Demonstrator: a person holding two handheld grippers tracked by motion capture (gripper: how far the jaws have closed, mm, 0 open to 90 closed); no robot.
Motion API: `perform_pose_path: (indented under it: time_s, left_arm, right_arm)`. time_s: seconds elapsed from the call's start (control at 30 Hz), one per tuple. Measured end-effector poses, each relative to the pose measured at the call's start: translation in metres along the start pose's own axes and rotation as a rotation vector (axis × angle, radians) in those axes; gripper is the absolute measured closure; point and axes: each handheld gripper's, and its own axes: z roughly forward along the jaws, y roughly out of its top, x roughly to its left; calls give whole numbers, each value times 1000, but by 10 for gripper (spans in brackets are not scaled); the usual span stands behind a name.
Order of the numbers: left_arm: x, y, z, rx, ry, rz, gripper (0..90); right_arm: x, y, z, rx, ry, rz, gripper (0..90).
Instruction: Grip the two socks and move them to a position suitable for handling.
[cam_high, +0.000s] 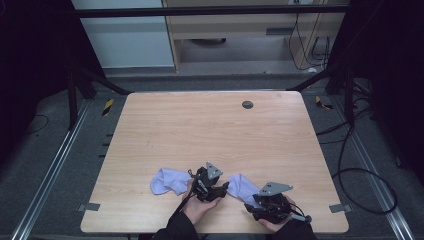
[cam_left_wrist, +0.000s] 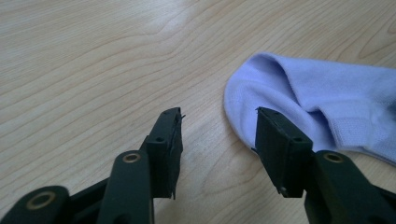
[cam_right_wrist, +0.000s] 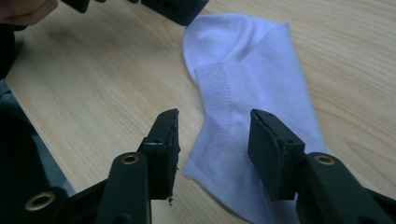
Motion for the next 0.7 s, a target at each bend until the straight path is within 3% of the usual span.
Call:
perform_pose_path:
  time_s: [0.3,0.43,0.7]
  left_arm:
    - [-3,2,9,40,-12,-7,636]
    - [-3,2,10,43,-22,-22,706]
    - [-5,2,12,56,-40,-4,853]
  right_arm:
    - [2,-2,6,63,16,-12,654]
    - [2,-2,6,64,19,-15,718]
    - [2,-1,6,81,42,-3,838]
